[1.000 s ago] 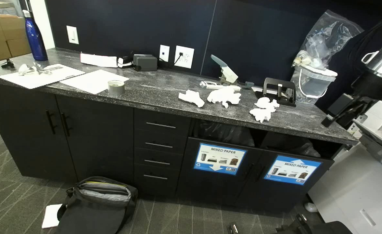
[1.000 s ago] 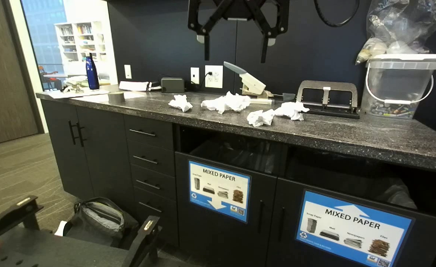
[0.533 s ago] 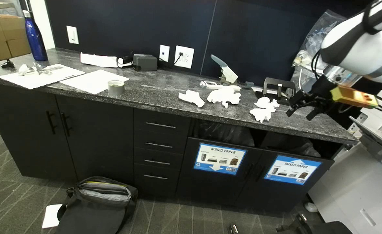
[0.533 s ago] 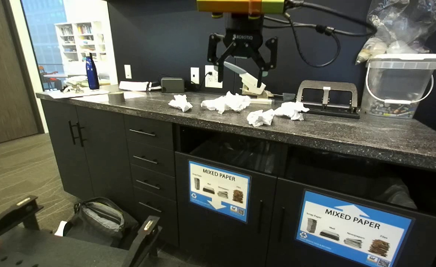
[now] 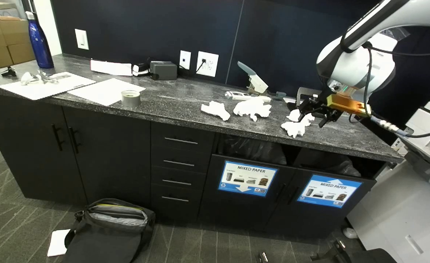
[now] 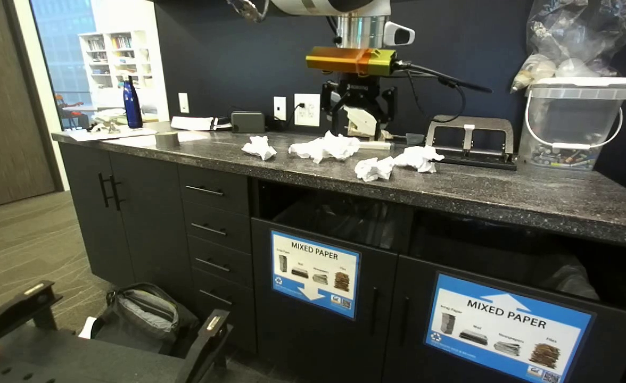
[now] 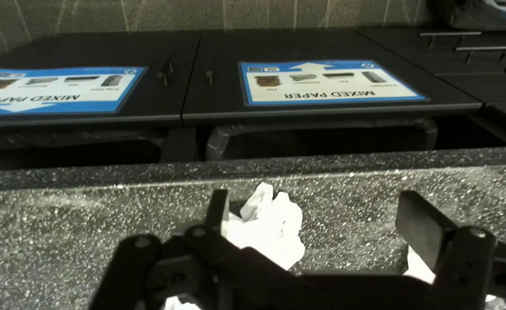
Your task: Place one paper from the counter inside the waste bin on the right, place four papers from the counter inside the bin on the left
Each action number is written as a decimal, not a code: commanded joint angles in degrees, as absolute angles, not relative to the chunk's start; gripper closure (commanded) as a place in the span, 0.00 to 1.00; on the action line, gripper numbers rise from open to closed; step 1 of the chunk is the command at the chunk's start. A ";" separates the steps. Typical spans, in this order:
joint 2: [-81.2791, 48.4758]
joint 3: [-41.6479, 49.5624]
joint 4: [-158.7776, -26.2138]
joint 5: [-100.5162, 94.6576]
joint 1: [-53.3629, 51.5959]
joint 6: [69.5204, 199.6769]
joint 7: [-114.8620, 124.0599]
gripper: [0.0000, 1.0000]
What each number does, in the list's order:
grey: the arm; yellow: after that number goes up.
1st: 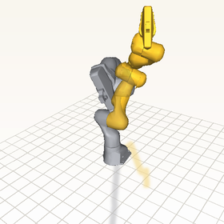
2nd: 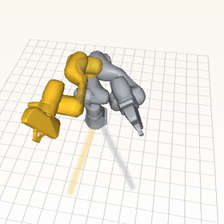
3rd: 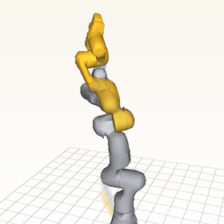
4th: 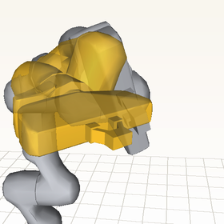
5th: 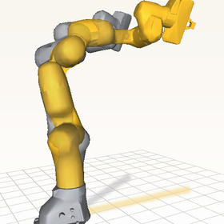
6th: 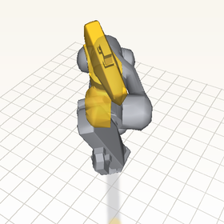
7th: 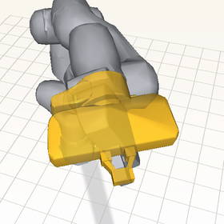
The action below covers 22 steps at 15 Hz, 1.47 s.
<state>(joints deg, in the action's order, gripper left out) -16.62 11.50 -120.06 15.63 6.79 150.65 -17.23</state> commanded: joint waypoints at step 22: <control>-48.47 3.77 -76.46 7.21 16.38 132.88 -11.00 0.00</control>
<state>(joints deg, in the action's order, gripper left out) -46.03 4.27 -81.51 8.15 15.97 136.73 -12.34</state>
